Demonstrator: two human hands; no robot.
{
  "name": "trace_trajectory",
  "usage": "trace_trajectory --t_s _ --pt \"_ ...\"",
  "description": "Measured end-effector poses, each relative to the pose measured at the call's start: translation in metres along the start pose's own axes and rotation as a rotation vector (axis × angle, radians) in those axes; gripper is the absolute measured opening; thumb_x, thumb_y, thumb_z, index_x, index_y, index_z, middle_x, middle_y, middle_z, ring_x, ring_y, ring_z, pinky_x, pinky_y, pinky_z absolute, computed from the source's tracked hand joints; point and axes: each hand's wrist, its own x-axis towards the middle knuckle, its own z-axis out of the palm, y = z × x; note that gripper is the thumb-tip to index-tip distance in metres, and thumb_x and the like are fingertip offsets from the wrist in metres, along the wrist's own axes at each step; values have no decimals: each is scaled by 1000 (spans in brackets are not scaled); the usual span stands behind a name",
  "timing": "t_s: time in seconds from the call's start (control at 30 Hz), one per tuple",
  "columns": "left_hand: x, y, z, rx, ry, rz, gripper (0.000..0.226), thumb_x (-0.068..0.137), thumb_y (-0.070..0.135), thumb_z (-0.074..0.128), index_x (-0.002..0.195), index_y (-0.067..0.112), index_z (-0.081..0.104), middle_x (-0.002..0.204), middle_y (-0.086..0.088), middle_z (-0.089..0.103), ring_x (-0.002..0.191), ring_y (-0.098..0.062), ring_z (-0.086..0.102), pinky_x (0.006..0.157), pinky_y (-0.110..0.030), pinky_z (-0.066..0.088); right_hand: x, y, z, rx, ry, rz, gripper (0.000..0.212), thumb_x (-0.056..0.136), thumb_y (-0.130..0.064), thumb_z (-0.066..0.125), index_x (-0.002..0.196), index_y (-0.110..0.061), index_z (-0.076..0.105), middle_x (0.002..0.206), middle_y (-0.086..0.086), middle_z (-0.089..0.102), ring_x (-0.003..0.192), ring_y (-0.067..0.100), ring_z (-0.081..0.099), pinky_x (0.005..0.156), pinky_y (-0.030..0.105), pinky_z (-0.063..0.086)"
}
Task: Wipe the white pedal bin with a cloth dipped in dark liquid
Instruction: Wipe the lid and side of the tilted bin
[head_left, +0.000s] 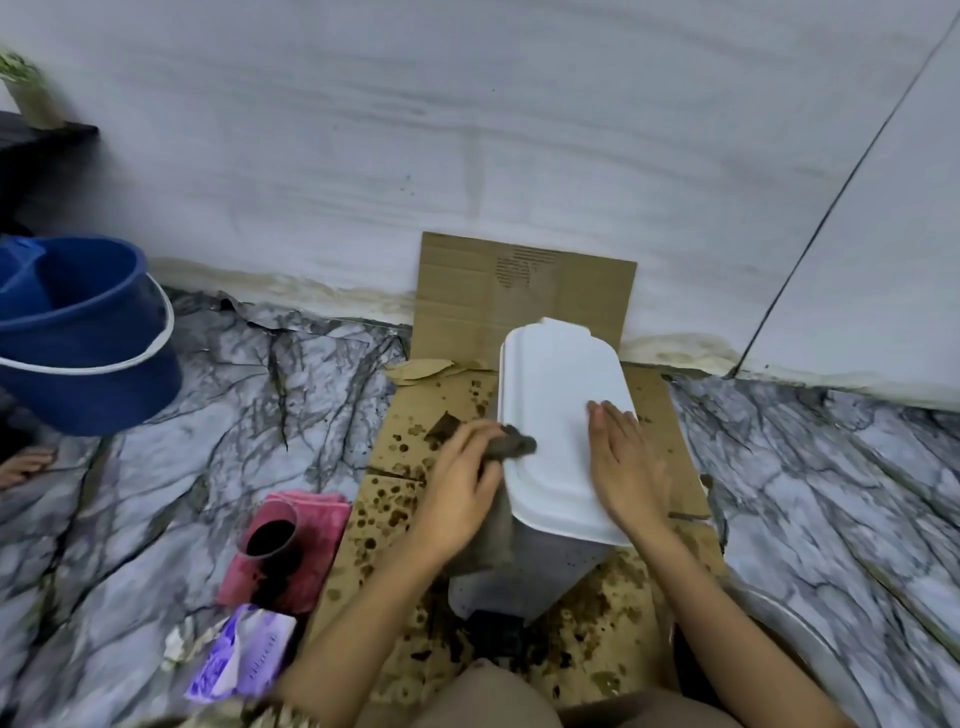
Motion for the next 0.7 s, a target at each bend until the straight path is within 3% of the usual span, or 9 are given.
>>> trace_trajectory --t_s 0.13,0.33,0.47,0.57,0.7 --pt "26 -2 -6 40 -6 -70 35 94 7 46 127 5 57 130 -3 43 119 -12 44 101 -13 27 0 -5 2 -19 17 -26 57 98 -52 14 142 -27 41 152 -10 33 144 9 20 119 36 15" --pt "-23 11 1 -49 -8 86 35 87 38 63 111 13 66 114 1 50 108 -5 51 97 -16 38 2 8 -1 45 66 12 63 96 -57 11 141 -27 44 150 -10 36 142 9 23 118 36 17" --pt "-17 3 -2 0 -94 229 29 90 30 63 110 10 69 114 0 52 107 -13 53 98 -22 41 1 12 -4 75 80 11 60 97 -56 14 140 -28 46 149 -10 38 142 7 24 115 33 16" --pt "14 -7 -8 112 -72 170 29 89 27 63 113 11 69 118 -2 56 109 -23 52 98 -38 44 1 12 -6 69 100 13 57 99 -54 16 139 -28 47 149 -9 39 141 8 26 116 33 18" --pt "40 -8 -6 128 -81 106 26 92 21 60 115 12 68 121 -1 59 109 -26 50 96 -36 37 0 9 -5 52 95 7 57 99 -53 17 139 -26 47 149 -8 39 142 10 26 116 34 18"
